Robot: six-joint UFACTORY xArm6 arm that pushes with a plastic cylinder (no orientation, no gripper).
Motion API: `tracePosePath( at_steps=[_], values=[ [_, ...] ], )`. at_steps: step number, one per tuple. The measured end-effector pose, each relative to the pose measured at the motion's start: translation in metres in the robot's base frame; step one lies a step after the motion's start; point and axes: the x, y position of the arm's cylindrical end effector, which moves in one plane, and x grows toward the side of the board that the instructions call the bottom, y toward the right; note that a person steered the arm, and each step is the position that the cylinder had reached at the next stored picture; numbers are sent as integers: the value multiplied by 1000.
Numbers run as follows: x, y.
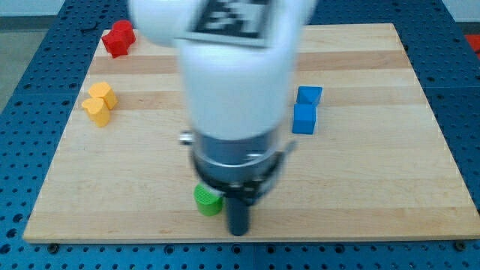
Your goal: Slide the green star slightly up
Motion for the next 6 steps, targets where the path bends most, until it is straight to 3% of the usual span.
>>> tracePosePath(
  at_steps=[1,3,5,6],
  values=[
    [-34,-28],
    [-123,-16],
    [-134,43],
    [-104,103]
  ],
)
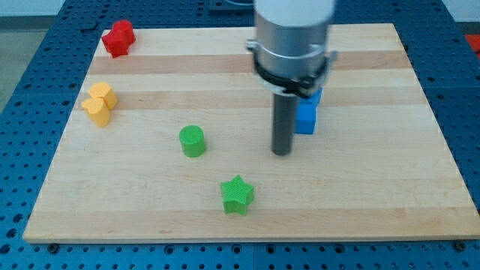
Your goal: Slide the green star slightly up
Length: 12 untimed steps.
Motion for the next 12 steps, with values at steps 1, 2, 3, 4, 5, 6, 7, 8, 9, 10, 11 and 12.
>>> tracePosePath(
  at_steps=[1,2,3,4,5,6,7,8,9,10,11,12],
  values=[
    [55,18],
    [97,-12],
    [103,-42],
    [103,-46],
    [100,-51],
    [64,-59],
    [43,-59],
    [76,-60],
    [110,-94],
    [109,-149],
    [87,-117],
    [70,-53]
  ],
)
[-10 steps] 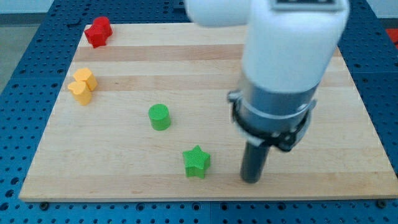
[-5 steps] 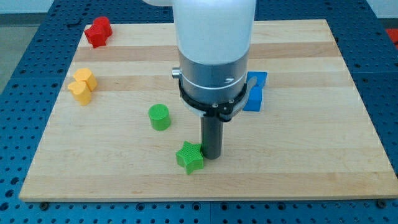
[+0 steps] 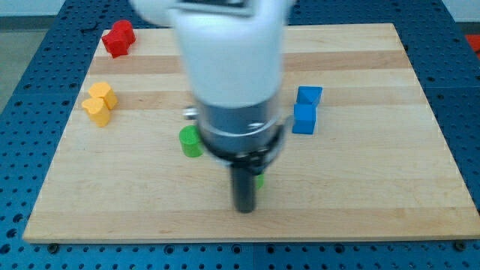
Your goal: Slide the green star slightly up
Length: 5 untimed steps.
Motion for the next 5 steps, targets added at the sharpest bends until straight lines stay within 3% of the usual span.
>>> tracePosePath(
  at_steps=[2,3,4,5],
  values=[
    [-10,35],
    [30,31],
    [32,14],
    [-2,35]
  ],
)
